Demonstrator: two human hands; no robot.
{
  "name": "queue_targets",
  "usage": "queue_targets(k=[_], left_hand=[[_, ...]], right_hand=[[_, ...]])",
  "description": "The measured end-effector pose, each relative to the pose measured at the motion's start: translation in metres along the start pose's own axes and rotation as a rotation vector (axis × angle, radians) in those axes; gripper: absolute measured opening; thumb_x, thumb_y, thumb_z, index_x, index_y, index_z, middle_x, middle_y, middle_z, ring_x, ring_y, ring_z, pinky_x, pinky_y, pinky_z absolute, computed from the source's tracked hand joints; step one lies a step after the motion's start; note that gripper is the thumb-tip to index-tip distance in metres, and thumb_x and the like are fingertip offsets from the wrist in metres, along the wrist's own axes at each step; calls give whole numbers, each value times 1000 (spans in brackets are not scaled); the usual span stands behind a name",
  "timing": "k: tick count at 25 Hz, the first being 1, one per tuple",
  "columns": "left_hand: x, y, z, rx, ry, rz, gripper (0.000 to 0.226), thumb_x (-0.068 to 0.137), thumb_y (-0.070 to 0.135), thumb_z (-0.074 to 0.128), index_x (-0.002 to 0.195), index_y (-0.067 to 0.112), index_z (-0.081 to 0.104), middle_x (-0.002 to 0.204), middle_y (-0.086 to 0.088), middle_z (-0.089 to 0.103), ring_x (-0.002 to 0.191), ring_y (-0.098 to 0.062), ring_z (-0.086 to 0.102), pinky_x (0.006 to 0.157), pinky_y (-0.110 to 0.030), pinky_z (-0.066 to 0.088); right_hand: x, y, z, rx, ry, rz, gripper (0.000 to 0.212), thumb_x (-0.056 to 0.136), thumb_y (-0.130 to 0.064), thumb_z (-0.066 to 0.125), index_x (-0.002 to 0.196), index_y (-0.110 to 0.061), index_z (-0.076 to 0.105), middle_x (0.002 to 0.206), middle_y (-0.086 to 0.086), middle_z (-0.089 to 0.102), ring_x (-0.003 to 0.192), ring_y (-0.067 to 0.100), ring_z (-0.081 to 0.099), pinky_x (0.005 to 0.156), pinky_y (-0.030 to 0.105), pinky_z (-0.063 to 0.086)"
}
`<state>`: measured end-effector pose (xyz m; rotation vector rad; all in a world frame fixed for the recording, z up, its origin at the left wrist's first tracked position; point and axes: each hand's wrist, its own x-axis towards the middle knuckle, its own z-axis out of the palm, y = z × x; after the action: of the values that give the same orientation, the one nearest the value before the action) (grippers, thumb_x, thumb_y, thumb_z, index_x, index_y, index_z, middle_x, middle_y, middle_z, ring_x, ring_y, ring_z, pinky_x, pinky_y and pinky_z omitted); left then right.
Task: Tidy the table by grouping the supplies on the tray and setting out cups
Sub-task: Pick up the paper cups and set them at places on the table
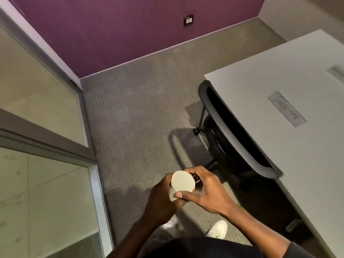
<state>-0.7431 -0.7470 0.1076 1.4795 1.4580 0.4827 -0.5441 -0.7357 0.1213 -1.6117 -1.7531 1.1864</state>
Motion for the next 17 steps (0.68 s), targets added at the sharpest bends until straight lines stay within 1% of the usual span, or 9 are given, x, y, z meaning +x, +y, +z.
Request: queue_targets(k=[2, 5, 7, 9, 11, 13, 15, 17], left_hand=[[23, -15, -41, -6, 18, 34, 73, 71, 54, 82, 135, 26, 59, 118, 15, 74, 107, -2, 70, 86, -25, 58], [56, -29, -93, 10, 42, 62, 72, 76, 48, 84, 137, 20, 59, 121, 10, 74, 110, -7, 72, 88, -31, 61], [77, -32, -121, 31, 59, 81, 71, 76, 45, 85, 137, 22, 59, 122, 10, 74, 110, -4, 70, 88, -31, 61], [100, -32, -146, 36, 63, 72, 69, 76, 40, 87, 137, 28, 57, 122, 13, 73, 110, -2, 69, 89, -30, 61], [124, -30, -164, 39, 50, 63, 68, 76, 37, 87, 136, 32, 55, 122, 15, 72, 110, -3, 68, 89, -33, 61], [149, -28, -177, 43, 41, 66, 66, 76, 38, 86, 134, 34, 55, 121, 16, 72, 110, -3, 68, 89, -35, 61], [173, -26, -189, 41, 29, 70, 66, 76, 39, 86, 134, 34, 55, 121, 16, 71, 110, -2, 67, 90, -33, 60], [202, -26, -201, 51, 38, 72, 66, 75, 37, 87, 134, 33, 56, 121, 16, 71, 110, -3, 68, 89, -34, 60]], right_hand=[[40, -23, 21, 10, -10, -14, 76, 68, -75, 80, 127, -31, 62, 116, -18, 63, 103, 1, 64, 81, 24, 56], [95, -54, 42, -1, -9, -41, 77, 70, -72, 81, 131, -30, 61, 119, -16, 63, 104, 0, 64, 82, 21, 57], [123, -72, 47, -6, -16, -50, 75, 72, -69, 82, 131, -28, 61, 119, -15, 63, 104, 1, 63, 81, 19, 55], [152, -88, 49, -7, -1, -63, 74, 72, -66, 83, 131, -28, 61, 118, -15, 63, 104, 0, 63, 81, 17, 54], [179, -98, 47, -2, 8, -66, 75, 72, -67, 83, 131, -27, 61, 117, -14, 64, 104, 0, 64, 82, 17, 54], [204, -101, 43, 4, 9, -61, 77, 71, -68, 83, 132, -26, 61, 118, -12, 64, 104, 1, 65, 83, 19, 55], [231, -100, 40, 12, 4, -66, 79, 70, -69, 82, 133, -26, 61, 118, -11, 65, 103, 2, 66, 84, 22, 57], [264, -98, 35, 3, -4, -71, 85, 68, -74, 81, 136, -26, 60, 119, -12, 64, 103, 2, 66, 84, 26, 57]])
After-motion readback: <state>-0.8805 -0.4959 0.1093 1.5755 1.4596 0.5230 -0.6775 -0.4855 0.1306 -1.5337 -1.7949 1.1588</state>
